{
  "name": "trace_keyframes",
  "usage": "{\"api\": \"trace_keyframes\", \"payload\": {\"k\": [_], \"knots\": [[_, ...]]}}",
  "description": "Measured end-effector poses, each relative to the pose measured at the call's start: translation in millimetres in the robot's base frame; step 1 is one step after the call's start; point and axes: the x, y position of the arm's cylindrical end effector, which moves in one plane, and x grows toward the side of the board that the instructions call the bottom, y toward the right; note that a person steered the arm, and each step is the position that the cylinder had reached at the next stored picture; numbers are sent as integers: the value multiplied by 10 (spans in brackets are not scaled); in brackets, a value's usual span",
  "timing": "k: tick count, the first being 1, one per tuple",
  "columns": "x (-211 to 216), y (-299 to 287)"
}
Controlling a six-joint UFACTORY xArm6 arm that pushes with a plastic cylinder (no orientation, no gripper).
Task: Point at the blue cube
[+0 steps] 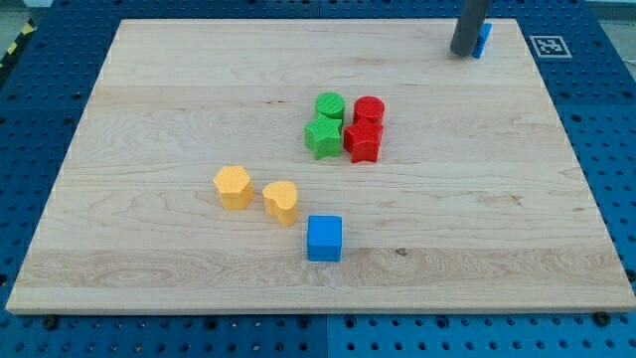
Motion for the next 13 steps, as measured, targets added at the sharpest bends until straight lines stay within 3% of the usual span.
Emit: {"api": "trace_keyframes", "payload": {"k": [2, 3, 4, 6, 9, 11, 13], "knots": [[889, -123], [1606, 272], [2018, 331], [2133, 331], [2479, -456], [2595, -468], [3092, -565]]}}
